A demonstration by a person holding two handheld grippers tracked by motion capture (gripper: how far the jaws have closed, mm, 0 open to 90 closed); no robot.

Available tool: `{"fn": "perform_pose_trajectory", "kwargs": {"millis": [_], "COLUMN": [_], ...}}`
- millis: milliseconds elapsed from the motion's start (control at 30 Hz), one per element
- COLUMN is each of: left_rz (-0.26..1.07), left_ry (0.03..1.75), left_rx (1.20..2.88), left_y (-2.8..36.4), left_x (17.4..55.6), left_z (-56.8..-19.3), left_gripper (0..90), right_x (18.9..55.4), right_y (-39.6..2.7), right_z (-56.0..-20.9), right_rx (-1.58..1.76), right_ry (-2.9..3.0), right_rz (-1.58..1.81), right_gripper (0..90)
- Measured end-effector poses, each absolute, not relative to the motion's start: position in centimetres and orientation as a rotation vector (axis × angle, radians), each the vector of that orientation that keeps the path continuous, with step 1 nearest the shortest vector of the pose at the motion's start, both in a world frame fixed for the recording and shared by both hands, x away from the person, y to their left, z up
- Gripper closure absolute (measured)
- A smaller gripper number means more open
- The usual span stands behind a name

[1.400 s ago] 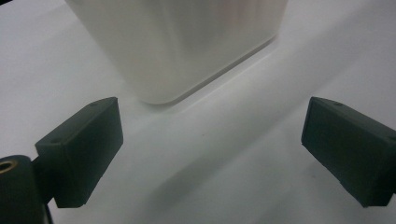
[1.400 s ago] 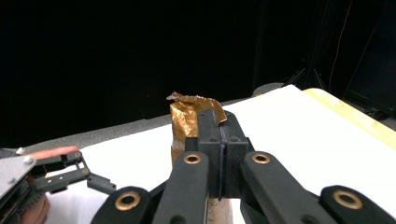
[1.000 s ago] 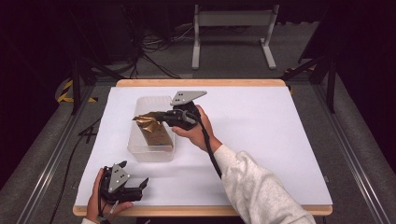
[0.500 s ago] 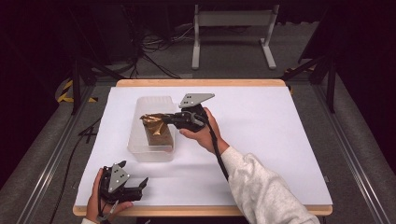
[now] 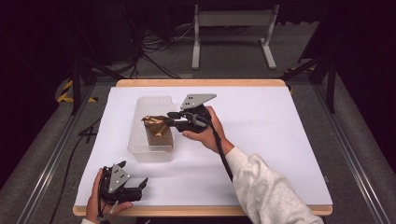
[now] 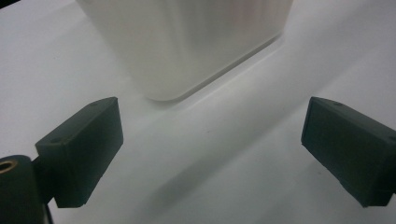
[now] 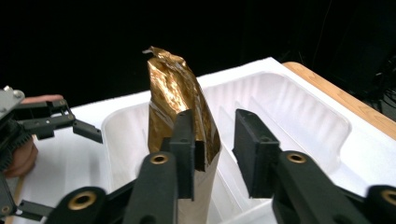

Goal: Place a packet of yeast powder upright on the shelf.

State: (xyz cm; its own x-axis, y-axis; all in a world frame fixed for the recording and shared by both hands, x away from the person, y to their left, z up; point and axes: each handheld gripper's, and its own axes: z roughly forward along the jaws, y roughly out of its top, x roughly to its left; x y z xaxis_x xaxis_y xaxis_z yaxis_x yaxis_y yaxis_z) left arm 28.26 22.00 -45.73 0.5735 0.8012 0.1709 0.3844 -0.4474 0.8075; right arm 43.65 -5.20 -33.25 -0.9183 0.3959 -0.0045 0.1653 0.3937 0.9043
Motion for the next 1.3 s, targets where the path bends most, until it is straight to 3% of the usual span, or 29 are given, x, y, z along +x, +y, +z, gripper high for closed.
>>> {"fn": "perform_pose_trajectory", "kwargs": {"millis": [400,1300], "left_rz": [0.718,0.718], "left_ry": [0.946,0.957], "left_rx": [2.056,2.075], "left_y": [22.1,22.0], "left_x": [28.2,28.4], "left_z": [-45.7,-45.9], "left_gripper": [6.3,6.3], "right_x": [43.2,41.8], "right_y": [-6.4,-12.9], "right_z": [-32.2,-30.9], "right_rx": [0.508,0.550], "right_ry": [2.386,2.331], "right_rz": [1.494,1.389], "right_gripper": [56.8,45.8]}}
